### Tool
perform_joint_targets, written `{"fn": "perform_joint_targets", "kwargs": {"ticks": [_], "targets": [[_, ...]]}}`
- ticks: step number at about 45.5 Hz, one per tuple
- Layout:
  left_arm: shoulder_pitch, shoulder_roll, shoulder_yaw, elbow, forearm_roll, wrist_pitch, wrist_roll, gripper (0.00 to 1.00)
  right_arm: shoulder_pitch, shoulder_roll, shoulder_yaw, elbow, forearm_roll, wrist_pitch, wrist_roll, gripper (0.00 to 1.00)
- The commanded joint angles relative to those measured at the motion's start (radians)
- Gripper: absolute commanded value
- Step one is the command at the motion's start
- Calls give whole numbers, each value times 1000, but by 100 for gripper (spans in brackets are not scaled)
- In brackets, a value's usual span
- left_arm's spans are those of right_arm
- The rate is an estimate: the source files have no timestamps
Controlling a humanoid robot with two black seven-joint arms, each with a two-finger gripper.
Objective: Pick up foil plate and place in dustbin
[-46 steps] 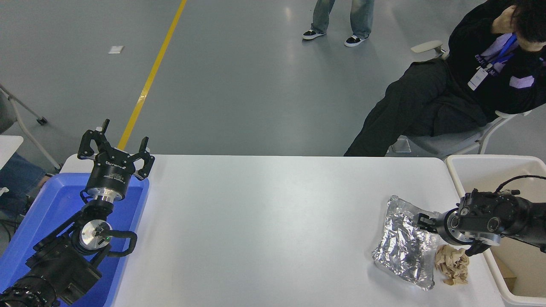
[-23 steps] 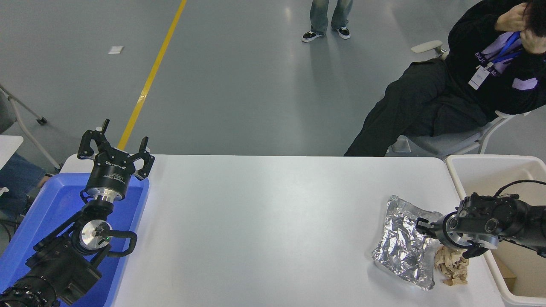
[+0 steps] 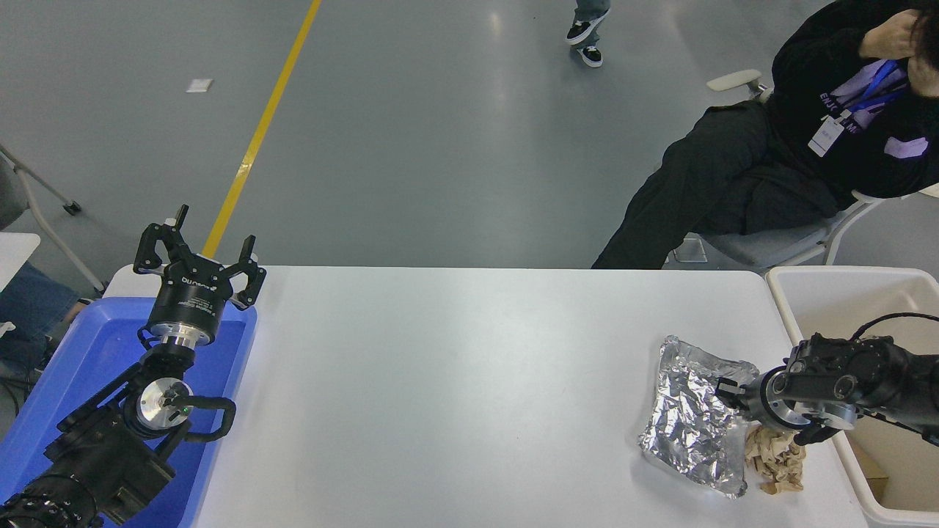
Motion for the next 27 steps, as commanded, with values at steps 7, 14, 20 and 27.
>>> {"fn": "perform_joint_targets", "kwargs": {"ticks": [7,14,20,27], "targets": [[0,0,0,0,0,1,-1,98,5,-3,0,4,77,56,0,0],[0,0,0,0,0,1,1,98,24,-5,-2,13,80,69,0,0],[0,0,1,0,-1,1,1,98,107,-6,-28,60,93,158,0,0],[-2,0,1,0,0,-1,2,98,282,-10,-152,186,91,276,1,0]]}}
